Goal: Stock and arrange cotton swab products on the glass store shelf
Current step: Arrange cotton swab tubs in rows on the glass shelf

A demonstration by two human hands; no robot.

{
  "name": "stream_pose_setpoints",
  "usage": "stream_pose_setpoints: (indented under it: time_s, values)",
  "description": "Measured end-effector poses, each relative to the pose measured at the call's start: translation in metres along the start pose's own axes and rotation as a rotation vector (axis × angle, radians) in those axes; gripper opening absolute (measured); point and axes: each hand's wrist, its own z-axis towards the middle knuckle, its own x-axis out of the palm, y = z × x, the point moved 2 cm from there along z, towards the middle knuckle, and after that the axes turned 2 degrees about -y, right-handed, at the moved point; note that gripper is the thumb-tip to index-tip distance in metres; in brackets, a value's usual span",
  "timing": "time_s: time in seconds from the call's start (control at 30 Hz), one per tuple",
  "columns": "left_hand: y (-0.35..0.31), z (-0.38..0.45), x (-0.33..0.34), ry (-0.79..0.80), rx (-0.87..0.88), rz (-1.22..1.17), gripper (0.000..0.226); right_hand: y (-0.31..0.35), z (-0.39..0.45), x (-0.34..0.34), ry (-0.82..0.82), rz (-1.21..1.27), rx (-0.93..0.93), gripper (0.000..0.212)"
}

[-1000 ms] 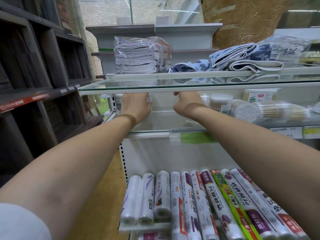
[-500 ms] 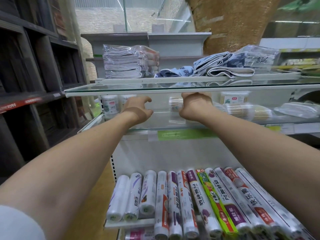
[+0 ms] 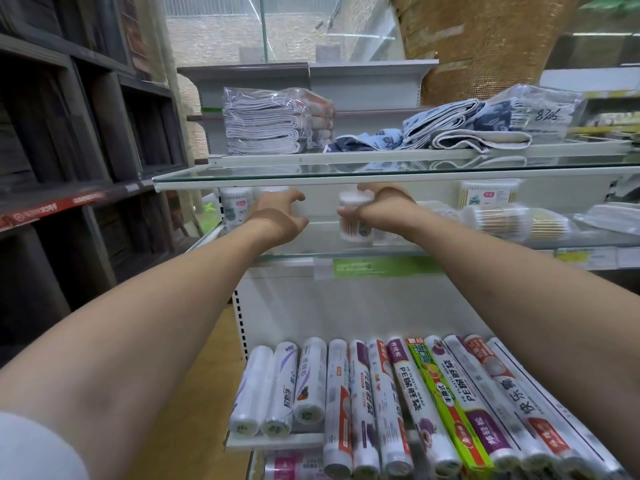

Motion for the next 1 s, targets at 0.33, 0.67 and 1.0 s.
stream_pose_setpoints:
  time_s: [0.33, 0.67, 1.0]
  values:
    - [0.032, -0.001, -0.015, -0.005, 0.012, 0.022, 0.052, 0.009, 0.024, 0.034, -0.009, 0.104, -0.017, 0.073]
    - [0.055, -0.003, -0.029, -0.049, 0.003, 0.022, 0.050, 0.005, 0.046, 0.057, -0.111, 0.163, 0.025, 0.044]
    - [0.064, 0.004, -0.032, -0.062, 0.032, -0.022, 0.048, 0.007, 0.061, 0.064, -0.022, 0.257, 0.048, 0.050]
